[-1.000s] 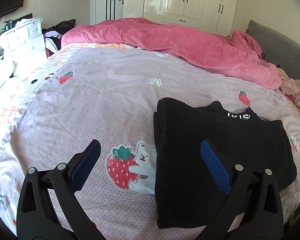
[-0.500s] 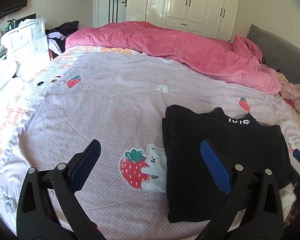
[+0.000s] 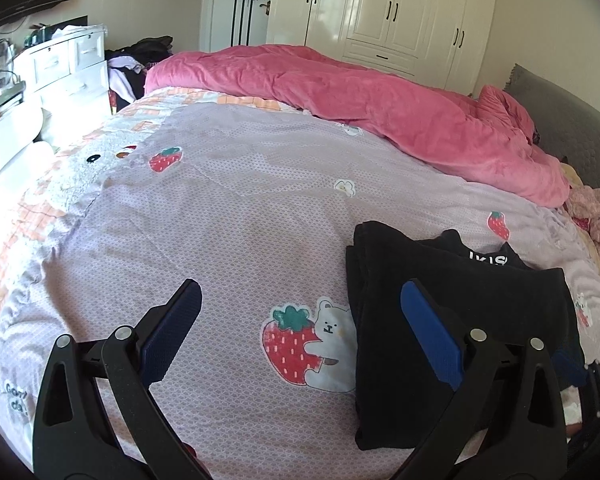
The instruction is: Fold small clothes
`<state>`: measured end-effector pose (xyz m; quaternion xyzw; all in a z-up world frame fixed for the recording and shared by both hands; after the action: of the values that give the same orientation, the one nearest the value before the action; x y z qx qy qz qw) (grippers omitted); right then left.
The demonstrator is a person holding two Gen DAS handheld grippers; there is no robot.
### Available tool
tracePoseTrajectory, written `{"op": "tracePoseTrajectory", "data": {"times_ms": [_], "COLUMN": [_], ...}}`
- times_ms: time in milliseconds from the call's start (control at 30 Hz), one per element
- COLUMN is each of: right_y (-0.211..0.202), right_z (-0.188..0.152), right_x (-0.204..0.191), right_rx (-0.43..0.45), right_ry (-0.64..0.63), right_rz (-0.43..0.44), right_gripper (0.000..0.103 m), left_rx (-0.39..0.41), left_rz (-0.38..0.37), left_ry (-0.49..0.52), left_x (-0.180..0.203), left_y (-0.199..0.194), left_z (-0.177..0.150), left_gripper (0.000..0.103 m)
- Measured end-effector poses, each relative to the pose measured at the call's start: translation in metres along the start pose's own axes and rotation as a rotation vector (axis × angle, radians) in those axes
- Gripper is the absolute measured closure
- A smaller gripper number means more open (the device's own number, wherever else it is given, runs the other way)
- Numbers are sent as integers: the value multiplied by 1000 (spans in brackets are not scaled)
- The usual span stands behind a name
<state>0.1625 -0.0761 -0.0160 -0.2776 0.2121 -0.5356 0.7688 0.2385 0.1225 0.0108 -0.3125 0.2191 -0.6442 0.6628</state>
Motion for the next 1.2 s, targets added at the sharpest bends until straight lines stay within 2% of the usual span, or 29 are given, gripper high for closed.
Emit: {"op": "tracePoseTrajectory", "data": {"times_ms": [333, 600, 1100, 1133, 1167, 1200], "right_y": [22, 52, 78, 77, 76, 74], "right_z": [-13, -31, -10, -9, -8, -7], "right_x": [-33, -47, -50, -49, -48, -47], "right_rx": [-62, -135, -95, -86, -78, -71], "right_ry": [-120, -217, -231, -226, -219, -210], "right_rz": [-9, -86, -153, -153, -145, -125], "right_gripper": [5, 5, 6, 8, 17, 32], "left_rx": [-22, -55, -76, -79, -83, -88], "left_rz": [-11, -9, -17, -20, -22, -28], "left_ry": [-25, -23, -33, -34, -35, -36], "left_x": [-7, -4, -1, 0, 1, 3], "left_y": [14, 30, 46, 48, 50, 53], "left_z": [-3, -10, -10, -10, -10, -11], "left_gripper": [9, 9, 9, 9, 9, 9]}}
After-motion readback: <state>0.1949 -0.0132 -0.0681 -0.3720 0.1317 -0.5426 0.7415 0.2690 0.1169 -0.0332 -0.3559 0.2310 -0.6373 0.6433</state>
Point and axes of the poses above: each gripper's, at about its wrist camera, not at the fingertips, and y roughly the way its jaws point, x to its right, z to its top, the point moved 5 cm from there along y, roughly the way its jaws point, and after that the axes turned 2 degrees about -x, right-handed, at the moved point
